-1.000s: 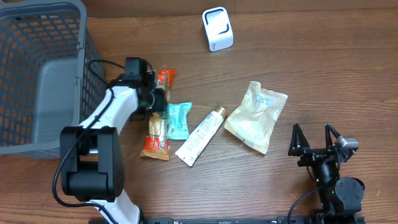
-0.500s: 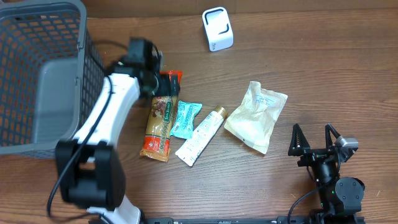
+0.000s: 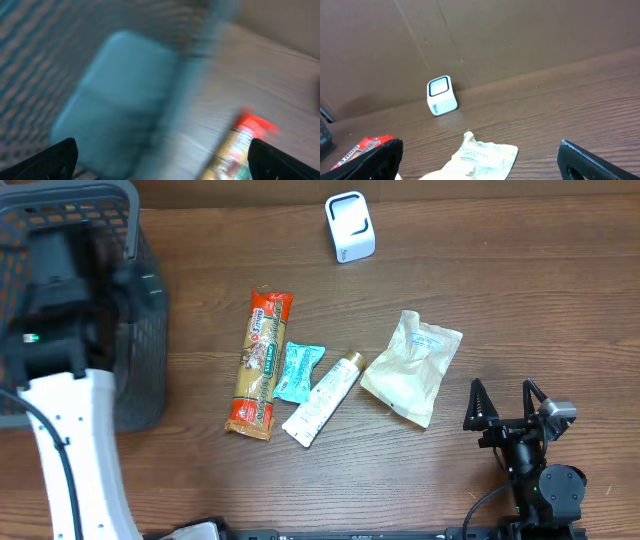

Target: Scan the item barcode

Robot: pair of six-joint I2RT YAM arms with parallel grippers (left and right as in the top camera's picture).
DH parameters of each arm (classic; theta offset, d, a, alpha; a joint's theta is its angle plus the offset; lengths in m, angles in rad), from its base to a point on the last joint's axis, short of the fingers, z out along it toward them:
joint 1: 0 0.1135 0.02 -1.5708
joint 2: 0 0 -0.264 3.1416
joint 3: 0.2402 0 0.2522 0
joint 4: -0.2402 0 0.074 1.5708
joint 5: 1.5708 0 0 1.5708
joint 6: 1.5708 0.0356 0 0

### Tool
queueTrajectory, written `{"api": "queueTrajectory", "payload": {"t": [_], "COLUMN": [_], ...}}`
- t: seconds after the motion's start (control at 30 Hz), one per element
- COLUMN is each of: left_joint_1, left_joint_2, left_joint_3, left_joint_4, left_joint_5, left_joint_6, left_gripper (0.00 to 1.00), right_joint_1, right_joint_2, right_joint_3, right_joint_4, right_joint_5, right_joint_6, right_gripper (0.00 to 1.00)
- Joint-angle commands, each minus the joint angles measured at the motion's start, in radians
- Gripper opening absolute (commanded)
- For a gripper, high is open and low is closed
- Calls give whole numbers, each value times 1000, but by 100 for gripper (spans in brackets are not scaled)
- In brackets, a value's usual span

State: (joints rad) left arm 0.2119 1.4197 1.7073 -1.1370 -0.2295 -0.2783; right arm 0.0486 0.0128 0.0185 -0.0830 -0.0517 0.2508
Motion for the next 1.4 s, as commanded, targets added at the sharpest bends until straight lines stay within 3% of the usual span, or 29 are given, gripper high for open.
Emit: {"api": "queueTrajectory", "payload": {"t": [0.0,0.2,1.37], "left_joint_1": [129,229,228], "left_joint_2": [35,95,123], "left_joint_3": [-47,-117,-122], "left_joint_4": [-9,11,11], "left_joint_5": [-50,-12,-13], "left_joint_6": [-127,-168,-167], "left_gripper": [99,100,100], "right_joint_1": [7,7,7], "right_joint_2": [-10,-10,-10], "right_joint_3": [-11,-11,-11], "right_joint_4": [5,5,5], "right_joint_5": [3,3,3], "right_joint_6": [4,4,4], "right_gripper": [100,100,100]}}
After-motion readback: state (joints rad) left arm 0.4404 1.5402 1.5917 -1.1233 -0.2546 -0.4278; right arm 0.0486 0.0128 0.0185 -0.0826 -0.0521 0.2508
